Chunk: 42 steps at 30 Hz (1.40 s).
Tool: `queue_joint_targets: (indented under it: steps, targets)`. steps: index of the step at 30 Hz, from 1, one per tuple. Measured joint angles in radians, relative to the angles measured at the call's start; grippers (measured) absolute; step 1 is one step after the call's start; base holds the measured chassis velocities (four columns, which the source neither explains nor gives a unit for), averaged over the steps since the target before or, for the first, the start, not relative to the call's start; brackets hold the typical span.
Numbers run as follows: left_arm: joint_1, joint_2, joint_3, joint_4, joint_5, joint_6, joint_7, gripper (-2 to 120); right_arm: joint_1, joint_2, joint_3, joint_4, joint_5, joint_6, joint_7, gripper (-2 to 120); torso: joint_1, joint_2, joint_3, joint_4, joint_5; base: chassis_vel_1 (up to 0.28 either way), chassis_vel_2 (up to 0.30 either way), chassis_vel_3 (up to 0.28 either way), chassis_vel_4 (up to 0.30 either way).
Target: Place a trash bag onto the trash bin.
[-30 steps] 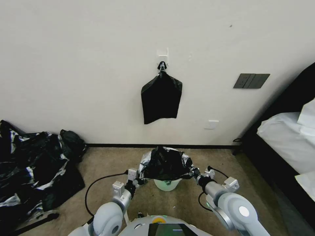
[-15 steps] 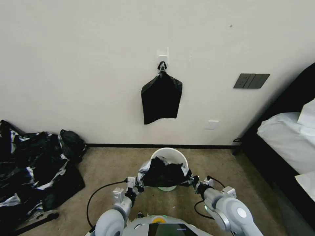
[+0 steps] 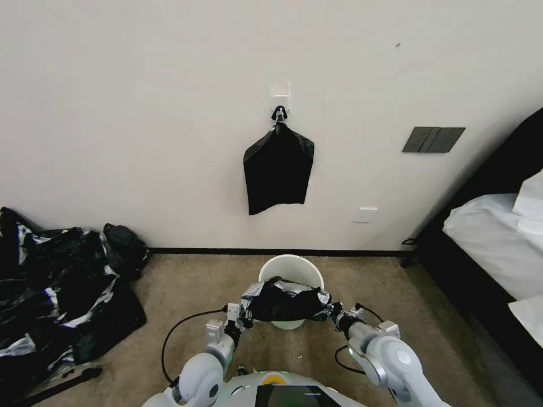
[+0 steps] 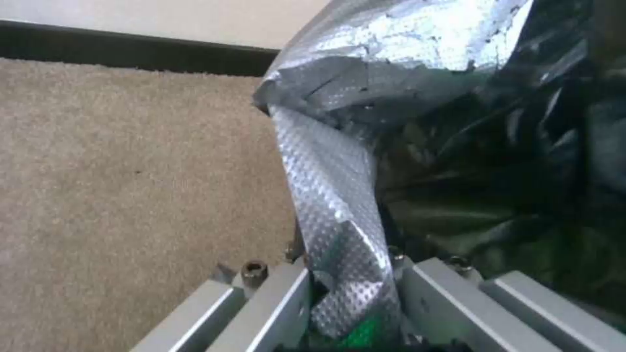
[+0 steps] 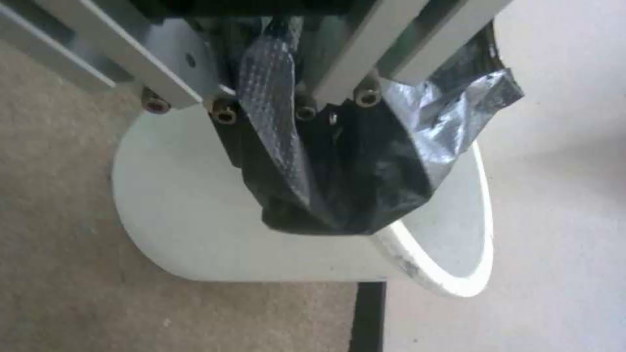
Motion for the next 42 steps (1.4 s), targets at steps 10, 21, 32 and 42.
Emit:
queue_joint_targets:
  steps: [10,21,32,42]
  targets:
    - [-0.064,-0.053,0.030,0.094,0.041,-0.021,0.050,0,0.052,0.001,-0.002,-0.096,-0.013,-0.022,-0.041,0,0.000,0.000,0.000,0.0000,0.0000,0.000,0.000,0.000,0.000]
    - [-0.120,-0.078,0.030,0.185,0.046,-0.036,0.088,0,0.091,0.033,-0.016,-0.171,-0.055,-0.050,-0.106,0,0.000,0.000,0.000,0.0000,0.0000,0.000,0.000,0.000,0.000]
    - [-0.153,-0.127,0.042,0.265,0.072,-0.062,0.121,0,0.142,0.062,-0.030,-0.248,-0.106,-0.088,-0.131,0,0.000,0.000,0.000,-0.0001,-0.0001,0.000,0.000,0.000,0.000]
    - [-0.170,-0.150,0.040,0.311,0.104,-0.091,0.139,0,0.120,0.072,-0.026,-0.243,-0.151,-0.122,-0.162,6,0.000,0.000,0.000,0.0001,0.0001,0.000,0.000,0.000,0.000]
